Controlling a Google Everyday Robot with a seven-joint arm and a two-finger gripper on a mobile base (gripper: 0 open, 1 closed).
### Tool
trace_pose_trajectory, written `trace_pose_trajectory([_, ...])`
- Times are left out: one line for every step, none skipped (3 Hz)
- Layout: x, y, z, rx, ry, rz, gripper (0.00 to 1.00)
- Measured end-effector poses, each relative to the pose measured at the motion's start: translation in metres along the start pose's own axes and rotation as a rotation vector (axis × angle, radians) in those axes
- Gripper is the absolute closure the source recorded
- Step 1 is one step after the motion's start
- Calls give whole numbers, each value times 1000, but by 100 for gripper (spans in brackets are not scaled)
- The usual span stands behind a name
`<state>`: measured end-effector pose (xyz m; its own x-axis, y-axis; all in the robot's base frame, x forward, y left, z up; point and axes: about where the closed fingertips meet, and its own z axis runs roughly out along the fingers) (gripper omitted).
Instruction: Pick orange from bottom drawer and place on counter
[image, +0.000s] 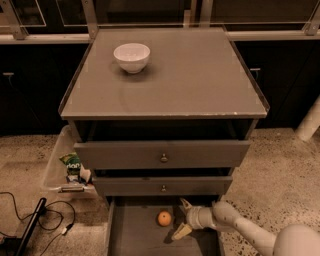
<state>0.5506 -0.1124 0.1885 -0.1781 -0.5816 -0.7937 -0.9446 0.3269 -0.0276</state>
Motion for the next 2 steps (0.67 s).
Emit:
trace_pose_trajectory([0,-15,18,-2,-39,-34,0])
trace_pose_trajectory([-1,-19,32,-31,-56,-63,0])
